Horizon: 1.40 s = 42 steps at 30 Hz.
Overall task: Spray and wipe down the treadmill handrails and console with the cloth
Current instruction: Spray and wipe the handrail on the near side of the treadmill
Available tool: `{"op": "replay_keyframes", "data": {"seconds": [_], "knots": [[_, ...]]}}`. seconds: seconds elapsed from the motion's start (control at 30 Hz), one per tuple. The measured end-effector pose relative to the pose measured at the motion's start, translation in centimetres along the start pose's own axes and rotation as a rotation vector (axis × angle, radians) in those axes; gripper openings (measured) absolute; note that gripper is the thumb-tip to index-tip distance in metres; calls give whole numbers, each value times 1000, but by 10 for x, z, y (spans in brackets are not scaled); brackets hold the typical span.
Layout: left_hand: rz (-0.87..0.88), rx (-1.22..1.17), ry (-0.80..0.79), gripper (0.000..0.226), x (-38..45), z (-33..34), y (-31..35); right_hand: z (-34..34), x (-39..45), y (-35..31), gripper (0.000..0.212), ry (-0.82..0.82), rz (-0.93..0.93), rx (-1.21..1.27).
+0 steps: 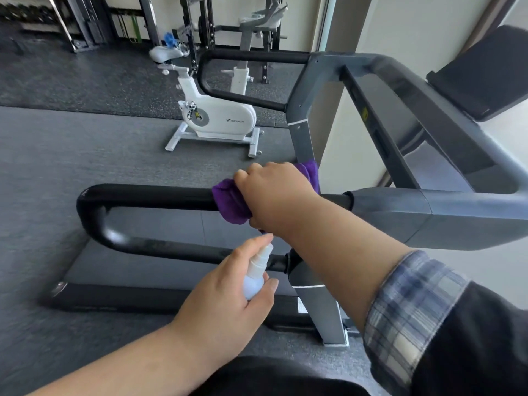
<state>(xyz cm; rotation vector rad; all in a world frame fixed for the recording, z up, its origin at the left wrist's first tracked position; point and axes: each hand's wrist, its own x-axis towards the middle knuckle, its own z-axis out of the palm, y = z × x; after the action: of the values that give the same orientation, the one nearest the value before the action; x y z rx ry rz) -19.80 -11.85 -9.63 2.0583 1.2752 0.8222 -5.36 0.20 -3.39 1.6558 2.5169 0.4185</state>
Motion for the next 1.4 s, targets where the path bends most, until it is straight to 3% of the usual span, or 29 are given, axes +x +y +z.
{"op": "replay_keyframes", "data": {"seconds": [0.13, 0.27, 0.43, 0.67, 1.4], "knots": [[32, -9, -41, 59, -3, 4, 8, 0, -4, 5, 60, -13, 13, 68], [73, -9, -49, 60, 2, 8, 15, -3, -42, 51, 58, -129, 152, 133], [76, -2, -54, 60, 2, 7, 12, -5, -77, 91, 83, -283, 307, -24], [25, -11, -31, 56, 1, -6, -7, 5, -53, 66, 53, -154, 136, -142], [37, -39, -49, 56, 9, -32, -32, 2, -6, 31, 43, -117, -24, -139]]}}
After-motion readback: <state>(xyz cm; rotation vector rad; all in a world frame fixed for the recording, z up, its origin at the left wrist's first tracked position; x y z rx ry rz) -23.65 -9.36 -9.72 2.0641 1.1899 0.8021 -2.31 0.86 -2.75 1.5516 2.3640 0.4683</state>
